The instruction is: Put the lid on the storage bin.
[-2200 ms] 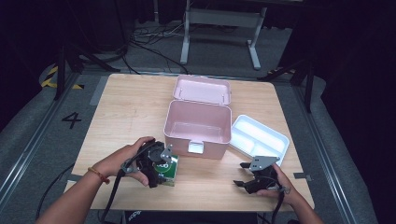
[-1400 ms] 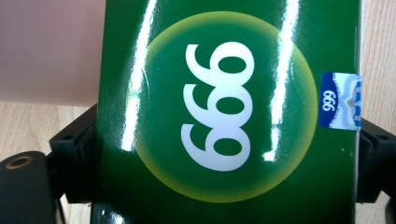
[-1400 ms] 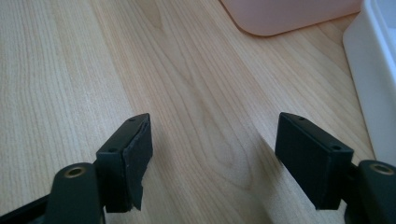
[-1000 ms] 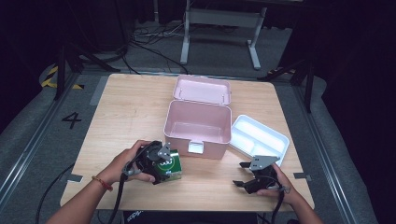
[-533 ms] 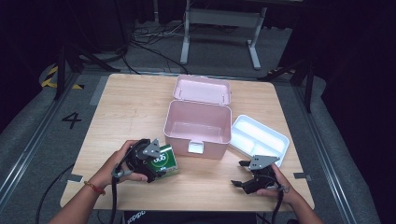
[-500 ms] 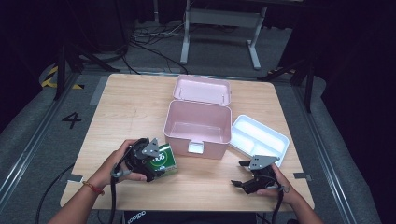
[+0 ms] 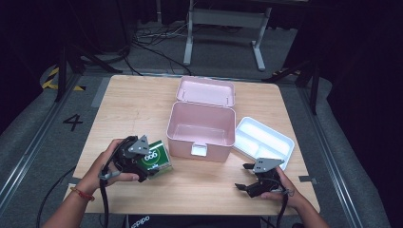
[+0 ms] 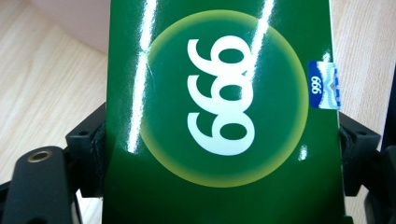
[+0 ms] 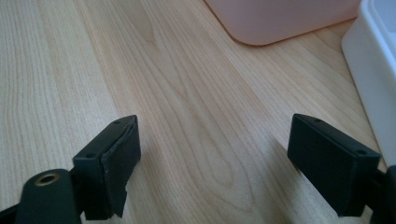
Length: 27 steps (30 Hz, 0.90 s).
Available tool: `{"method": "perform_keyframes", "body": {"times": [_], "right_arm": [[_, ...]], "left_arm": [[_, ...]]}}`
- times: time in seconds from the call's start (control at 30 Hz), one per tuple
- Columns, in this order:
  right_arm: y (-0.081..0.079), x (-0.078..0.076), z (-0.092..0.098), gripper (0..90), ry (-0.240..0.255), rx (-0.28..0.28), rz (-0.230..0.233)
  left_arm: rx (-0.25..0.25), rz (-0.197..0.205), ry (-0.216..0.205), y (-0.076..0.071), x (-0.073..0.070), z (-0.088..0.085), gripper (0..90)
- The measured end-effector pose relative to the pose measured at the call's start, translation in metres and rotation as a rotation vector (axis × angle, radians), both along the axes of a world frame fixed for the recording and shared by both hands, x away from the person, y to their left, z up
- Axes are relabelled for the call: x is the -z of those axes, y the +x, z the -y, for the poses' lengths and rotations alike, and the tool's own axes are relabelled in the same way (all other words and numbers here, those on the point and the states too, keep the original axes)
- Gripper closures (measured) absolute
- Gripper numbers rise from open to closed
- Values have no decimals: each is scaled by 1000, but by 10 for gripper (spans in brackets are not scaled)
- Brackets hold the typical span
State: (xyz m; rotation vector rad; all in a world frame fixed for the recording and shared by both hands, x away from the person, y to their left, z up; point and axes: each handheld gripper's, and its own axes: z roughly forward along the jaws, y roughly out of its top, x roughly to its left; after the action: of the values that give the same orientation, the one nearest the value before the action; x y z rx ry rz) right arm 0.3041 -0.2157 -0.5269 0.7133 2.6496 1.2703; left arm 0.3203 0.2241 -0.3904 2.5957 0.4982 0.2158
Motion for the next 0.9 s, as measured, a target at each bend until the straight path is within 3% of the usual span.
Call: {"method": "perform_keyframes", "body": {"times": [0.13,0.47,0.63,0.9], "right_arm": [[1,0,0,171,-1,-6,2],[1,0,0,171,0,-7,2],[1,0,0,170,1,-4,2],[1,0,-1,169,1,-6,1]], "left_arm": [[-1,17,17,4,-12,-6,173],[-37,77,12,9,-45,-15,173],[-61,96,17,22,-53,-16,172],[-70,93,34,40,-60,-21,172]]}}
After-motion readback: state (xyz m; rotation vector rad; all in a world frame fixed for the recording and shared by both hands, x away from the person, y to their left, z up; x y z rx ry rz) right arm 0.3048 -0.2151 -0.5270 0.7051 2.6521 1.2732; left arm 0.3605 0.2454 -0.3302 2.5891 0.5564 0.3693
